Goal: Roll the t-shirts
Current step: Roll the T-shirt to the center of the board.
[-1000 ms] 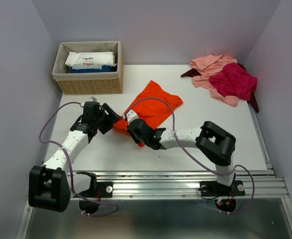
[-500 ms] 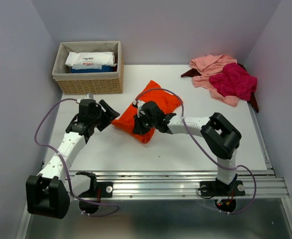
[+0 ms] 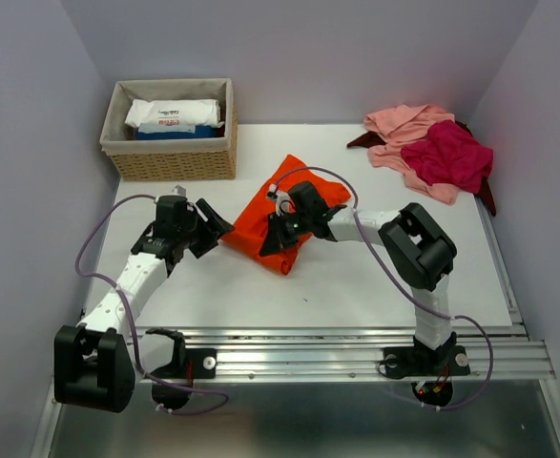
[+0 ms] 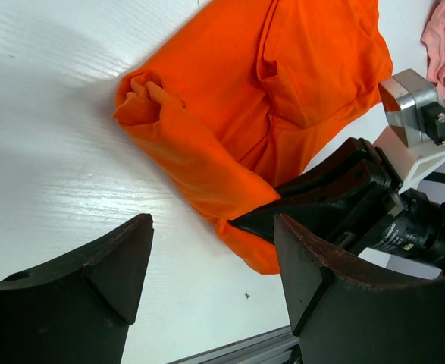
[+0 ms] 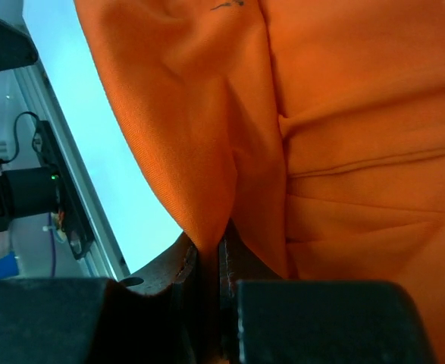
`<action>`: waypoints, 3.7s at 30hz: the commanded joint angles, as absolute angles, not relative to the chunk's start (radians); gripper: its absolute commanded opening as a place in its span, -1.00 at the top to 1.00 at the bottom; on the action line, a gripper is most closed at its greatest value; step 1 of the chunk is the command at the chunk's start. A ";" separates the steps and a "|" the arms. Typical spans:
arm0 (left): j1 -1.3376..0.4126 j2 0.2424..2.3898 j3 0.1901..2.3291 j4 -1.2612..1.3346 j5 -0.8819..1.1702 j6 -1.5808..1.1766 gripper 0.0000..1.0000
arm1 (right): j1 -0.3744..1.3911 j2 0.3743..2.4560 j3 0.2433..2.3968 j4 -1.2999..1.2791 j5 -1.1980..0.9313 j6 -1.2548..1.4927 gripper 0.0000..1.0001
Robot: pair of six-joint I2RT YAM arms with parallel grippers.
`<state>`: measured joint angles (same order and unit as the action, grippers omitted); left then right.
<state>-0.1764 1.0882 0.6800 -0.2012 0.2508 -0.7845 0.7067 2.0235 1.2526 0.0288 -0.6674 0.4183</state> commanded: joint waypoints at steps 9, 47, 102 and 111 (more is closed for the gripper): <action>-0.202 1.196 0.701 -0.055 0.324 -0.752 -0.47 | 0.640 2.069 1.296 0.054 -0.781 0.479 0.99; -0.209 1.555 0.798 0.209 0.345 -0.810 -0.36 | 0.591 1.890 1.210 -0.061 -0.632 0.453 -0.82; -0.307 1.706 0.914 0.068 0.187 -0.738 -0.29 | 0.727 1.934 1.177 -0.153 0.067 0.379 0.88; -0.304 1.516 0.900 -0.054 0.123 -0.673 -0.38 | 0.850 1.872 1.098 -0.199 0.063 0.605 0.89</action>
